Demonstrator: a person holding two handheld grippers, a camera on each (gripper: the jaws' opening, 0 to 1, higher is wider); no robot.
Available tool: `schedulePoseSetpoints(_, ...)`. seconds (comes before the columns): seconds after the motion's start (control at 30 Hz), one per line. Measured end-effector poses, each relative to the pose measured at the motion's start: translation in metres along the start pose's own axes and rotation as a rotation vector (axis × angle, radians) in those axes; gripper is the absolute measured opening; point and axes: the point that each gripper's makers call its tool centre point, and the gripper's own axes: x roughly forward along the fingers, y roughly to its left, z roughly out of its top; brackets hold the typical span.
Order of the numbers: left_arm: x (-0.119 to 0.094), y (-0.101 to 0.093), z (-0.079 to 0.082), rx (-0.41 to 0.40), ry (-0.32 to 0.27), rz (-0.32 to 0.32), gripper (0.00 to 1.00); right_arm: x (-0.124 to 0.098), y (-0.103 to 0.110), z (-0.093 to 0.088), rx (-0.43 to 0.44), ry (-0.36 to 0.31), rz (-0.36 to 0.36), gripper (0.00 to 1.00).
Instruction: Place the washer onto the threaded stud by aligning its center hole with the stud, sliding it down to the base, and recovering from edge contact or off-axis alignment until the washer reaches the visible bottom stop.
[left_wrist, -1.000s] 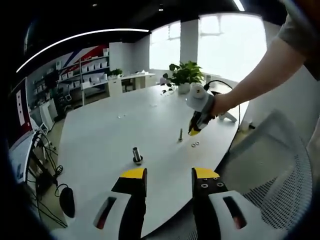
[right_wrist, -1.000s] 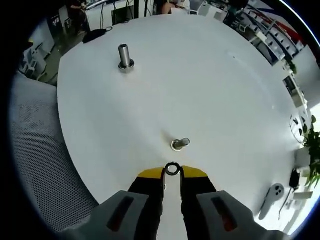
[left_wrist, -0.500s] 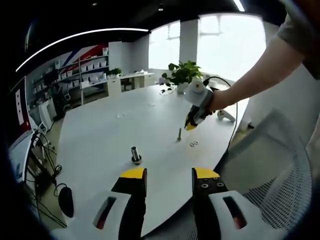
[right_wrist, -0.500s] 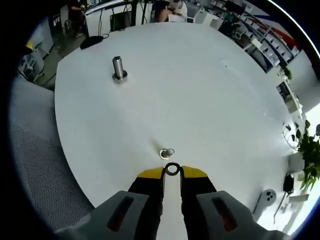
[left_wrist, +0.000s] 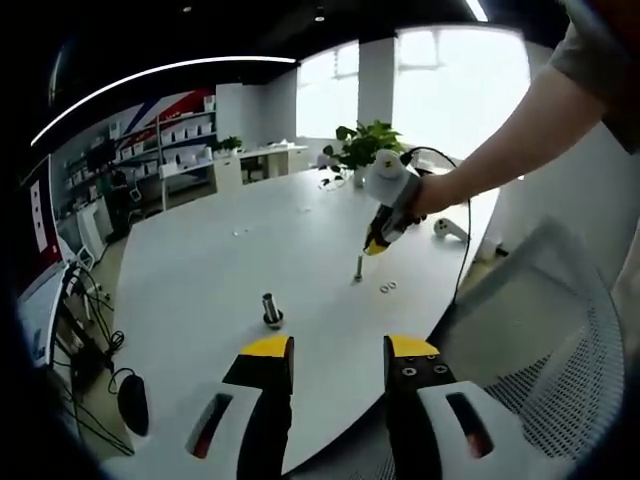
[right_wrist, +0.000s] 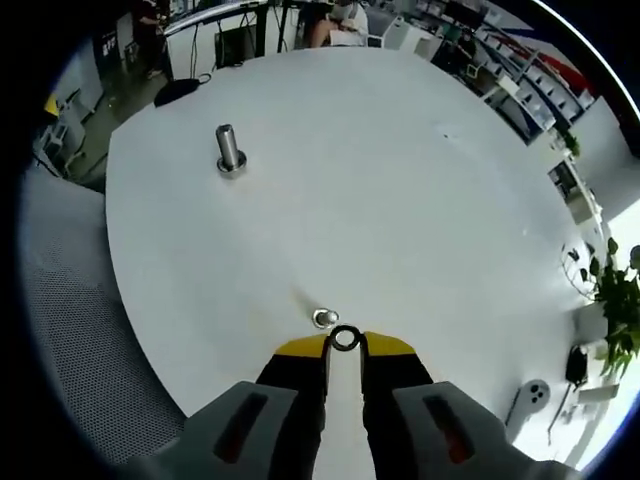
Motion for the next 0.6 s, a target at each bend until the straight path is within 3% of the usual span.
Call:
schedulePoseSetpoints(0.17,-0.0006,0.0009,0.0005,0.0,-0.003,0.005,0.34,0.003,0.0028,0.0074,0.021,-0.018,0.006,0.14)
schedulePoseSetpoints(0.6,-0.0011,0.0017,0.0011,-0.001,-0.005,0.013,0.34,0.0089,0.0065,0.0051,-0.002,0.01,0.019,0.14)
